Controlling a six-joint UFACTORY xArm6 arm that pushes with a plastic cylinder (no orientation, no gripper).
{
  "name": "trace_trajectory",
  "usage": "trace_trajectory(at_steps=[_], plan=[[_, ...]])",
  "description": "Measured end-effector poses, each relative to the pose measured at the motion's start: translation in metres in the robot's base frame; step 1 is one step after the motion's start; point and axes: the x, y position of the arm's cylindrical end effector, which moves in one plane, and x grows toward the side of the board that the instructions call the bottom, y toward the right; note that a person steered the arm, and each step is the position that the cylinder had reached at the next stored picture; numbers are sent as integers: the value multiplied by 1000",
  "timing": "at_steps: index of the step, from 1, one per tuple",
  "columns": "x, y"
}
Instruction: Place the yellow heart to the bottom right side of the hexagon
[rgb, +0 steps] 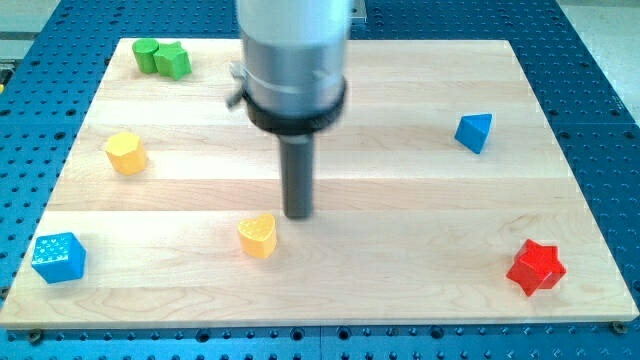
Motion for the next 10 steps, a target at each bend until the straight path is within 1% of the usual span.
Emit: trace_trajectory(at_steps=[1, 2, 3, 4, 5, 6, 7, 8, 9, 10], plan=[[20, 72], [86, 95], [96, -1], [28, -54], [11, -54], [-17, -63], [-27, -110], [-26, -117], [-14, -95], [-14, -92]])
